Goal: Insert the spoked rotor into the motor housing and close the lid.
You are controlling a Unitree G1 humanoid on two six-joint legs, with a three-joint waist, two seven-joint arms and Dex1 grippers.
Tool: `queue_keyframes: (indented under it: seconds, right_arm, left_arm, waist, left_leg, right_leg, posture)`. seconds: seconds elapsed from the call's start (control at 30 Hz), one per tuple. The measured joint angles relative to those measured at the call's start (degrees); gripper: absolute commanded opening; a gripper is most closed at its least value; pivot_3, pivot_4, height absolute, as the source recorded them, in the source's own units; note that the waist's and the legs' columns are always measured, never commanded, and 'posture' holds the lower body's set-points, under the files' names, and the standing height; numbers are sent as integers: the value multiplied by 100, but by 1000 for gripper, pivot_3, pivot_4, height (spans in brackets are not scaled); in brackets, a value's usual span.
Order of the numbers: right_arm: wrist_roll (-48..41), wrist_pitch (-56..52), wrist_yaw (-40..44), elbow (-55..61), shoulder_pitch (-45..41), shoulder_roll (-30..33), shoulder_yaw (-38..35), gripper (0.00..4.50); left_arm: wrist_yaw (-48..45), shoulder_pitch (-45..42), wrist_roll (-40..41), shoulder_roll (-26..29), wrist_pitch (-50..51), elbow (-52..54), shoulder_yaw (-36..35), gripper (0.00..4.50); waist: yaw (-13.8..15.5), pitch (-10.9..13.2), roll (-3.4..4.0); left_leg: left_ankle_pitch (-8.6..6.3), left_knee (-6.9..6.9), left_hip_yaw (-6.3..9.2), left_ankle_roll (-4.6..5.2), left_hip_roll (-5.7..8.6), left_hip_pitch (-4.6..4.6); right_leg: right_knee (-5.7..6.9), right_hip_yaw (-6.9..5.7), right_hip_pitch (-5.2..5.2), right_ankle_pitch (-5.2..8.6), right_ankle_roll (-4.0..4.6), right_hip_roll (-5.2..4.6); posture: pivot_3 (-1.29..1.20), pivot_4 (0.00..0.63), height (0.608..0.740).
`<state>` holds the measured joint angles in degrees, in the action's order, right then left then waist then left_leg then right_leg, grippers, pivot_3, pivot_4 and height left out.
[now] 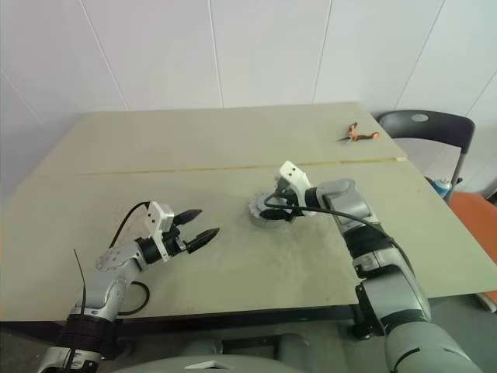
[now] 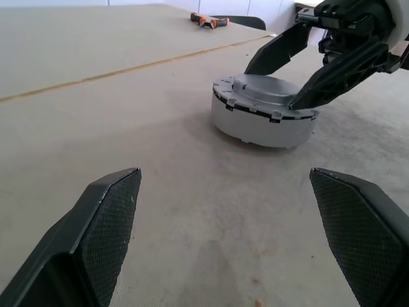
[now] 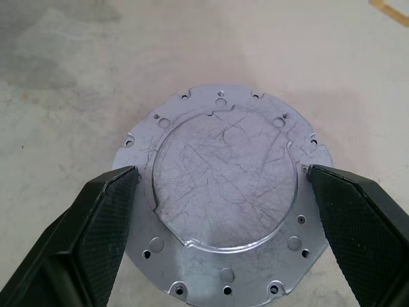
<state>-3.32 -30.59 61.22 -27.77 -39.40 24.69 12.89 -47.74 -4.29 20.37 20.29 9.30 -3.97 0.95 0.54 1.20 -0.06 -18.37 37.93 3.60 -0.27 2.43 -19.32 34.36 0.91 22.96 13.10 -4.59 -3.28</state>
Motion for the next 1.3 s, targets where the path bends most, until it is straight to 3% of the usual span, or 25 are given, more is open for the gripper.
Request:
queue_keyframes:
  seconds: [0.67,1.1,1.3]
  right_arm:
    - [-268,621,-8,-451,109,-283,-325,4472]
    - [-479,484,407,-117,292,-165,-333,4472]
    - [-469,632,97,-186,276,-346,-345,4472]
  left_arm:
    - [95,-99,-47,50,301,294,54,4500]
    - [-83,-114,-223,69,-29,-233,52,4500]
    - [-83,-183,-227,68,-12,-216,54,4500]
  waist:
    - [-131,9,21]
    - [-120,4,21]
    - [-133,1,24]
  left_leg:
    - [0,-4,0,0,-6,-5]
    - [2,-56,-5,-2,-6,-8]
    - [8,-77,-7,-12,-7,-5]
  right_leg:
    - [8,4,-9,0,0,4]
    - [-11,9,12,-2,-2,2]
    - [-6,15,25,-3,-2,4]
  posture:
    - [0,0,740]
    - [0,0,740]
    - [0,0,740]
